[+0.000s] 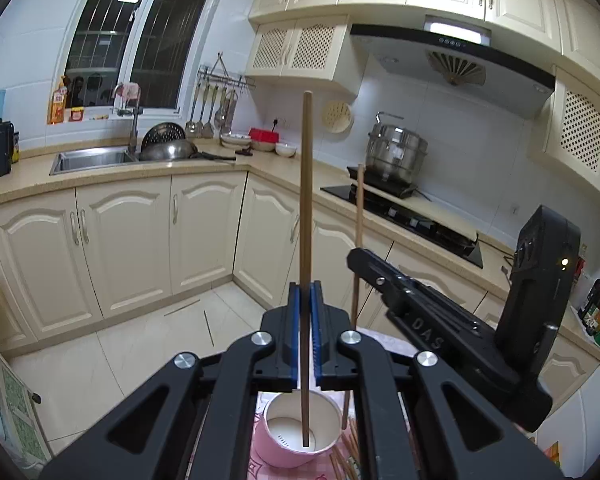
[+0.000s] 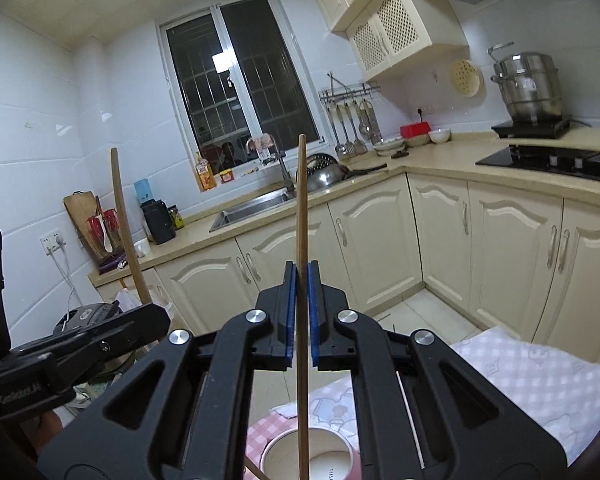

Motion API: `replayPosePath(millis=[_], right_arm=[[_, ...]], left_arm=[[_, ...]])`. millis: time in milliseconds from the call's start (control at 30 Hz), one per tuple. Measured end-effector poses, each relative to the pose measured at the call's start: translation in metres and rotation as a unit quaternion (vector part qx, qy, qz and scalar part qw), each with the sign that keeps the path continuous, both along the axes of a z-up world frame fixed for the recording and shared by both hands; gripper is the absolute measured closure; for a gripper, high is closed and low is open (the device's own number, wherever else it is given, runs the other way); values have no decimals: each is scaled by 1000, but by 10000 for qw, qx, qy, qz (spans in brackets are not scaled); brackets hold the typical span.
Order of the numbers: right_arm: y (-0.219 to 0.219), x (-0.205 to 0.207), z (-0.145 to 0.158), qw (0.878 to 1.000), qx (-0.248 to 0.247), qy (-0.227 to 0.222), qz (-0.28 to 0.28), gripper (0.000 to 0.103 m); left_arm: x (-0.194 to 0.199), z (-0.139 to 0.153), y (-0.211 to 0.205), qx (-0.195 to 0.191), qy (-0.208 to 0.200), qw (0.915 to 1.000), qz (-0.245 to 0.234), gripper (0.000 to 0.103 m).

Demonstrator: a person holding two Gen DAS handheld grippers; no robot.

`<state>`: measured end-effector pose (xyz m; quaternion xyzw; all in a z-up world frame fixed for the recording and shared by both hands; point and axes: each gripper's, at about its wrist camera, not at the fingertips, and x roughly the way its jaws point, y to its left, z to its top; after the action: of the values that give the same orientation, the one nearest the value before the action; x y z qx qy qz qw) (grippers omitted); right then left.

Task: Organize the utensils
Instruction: 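Lift both chopsticks and lower them into the pink cup with both tools, then open both tools to release the chopsticks into the cup and withdraw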

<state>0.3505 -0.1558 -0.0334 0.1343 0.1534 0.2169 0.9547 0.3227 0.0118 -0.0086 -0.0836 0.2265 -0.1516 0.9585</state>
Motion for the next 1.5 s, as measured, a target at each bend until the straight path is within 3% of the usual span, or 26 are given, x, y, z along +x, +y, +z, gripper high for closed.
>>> replayPosePath(millis=[367,400,433,467,500,533,600,700,733,833,1133,1500], right_arm=[[1,7,-37,9980,-197,597,74,95],[-1,6,-38,9976,-209,654,55,86],[-7,4,-39,9972,-184,720,28,56],[-13,1,-38,9972,-108,735,-10,36],[-19,-2,-38,9974,-46,720,-64,23],[-25,-5,-36,9972,-31,746,-100,23],[-35,-8,-33,9965,22,828,-135,21],[-52,-14,-30,9947,58,1002,-214,7],[-57,-18,-29,9941,34,1050,-256,7],[-71,-28,-28,9926,15,1172,-333,6],[-96,-54,-37,9861,-150,1620,-334,6],[-98,-89,-58,9747,-639,2143,-19,6]], left_arm=[[13,-48,-2,80,367,9993,76,98],[11,-50,-2,81,381,9992,75,97],[10,-50,-3,86,396,9992,53,95],[9,-50,-3,103,413,9991,36,92],[6,-51,-3,131,422,9990,42,79],[4,-51,-3,150,411,9990,60,62],[1,-49,-3,166,386,9991,98,45],[-9,-46,-3,256,282,9991,189,26],[-12,-44,-4,300,238,9990,227,20],[-22,-40,-4,373,186,9988,272,15],[-45,-44,-5,638,355,9967,361,14],[-71,-67,-13,965,630,9931,200,14]])
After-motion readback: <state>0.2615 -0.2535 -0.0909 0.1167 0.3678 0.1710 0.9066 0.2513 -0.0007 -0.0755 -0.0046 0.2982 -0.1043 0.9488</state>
